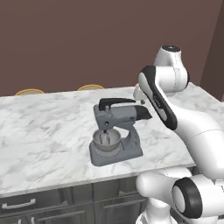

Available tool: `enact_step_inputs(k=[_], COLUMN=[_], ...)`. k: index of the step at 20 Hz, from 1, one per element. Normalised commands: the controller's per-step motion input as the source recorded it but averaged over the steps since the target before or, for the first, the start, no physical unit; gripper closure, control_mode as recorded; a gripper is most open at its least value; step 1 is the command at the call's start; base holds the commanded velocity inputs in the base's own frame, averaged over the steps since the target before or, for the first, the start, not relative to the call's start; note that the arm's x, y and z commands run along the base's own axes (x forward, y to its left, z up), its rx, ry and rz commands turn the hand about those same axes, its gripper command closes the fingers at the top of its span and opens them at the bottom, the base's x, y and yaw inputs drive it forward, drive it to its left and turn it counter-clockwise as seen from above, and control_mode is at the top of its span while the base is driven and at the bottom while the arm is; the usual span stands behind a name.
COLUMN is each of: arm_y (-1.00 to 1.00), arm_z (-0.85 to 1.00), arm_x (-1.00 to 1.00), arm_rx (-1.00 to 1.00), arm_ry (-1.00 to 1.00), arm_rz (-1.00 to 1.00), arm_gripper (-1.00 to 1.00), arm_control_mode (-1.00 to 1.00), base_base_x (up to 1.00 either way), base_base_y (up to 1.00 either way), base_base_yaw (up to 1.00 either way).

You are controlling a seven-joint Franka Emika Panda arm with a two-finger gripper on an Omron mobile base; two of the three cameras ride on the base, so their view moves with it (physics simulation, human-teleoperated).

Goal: Navigate to the fridge.

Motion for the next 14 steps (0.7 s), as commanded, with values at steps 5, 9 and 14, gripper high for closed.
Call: enact_step_inputs(k=[5,9,14], arm_y=[0.0,0.0,0.0], arm_z=[0.0,0.0,0.0], arm_x=[0.0,0.0,0.0], arm_rx=[0.0,0.0,0.0], arm_ry=[0.0,0.0,0.0], arm_rz=[0.0,0.0,0.0], arm_gripper=[-1.0,-1.0,-1.0], arm_control_mode=[1.0,1.0,1.0], base_base_x=[-0.05,-0.01,-0.01], base_base_y=[-0.08,-0.1,-0.18], base_base_yaw=[-0.25,-0.31,-0.33])
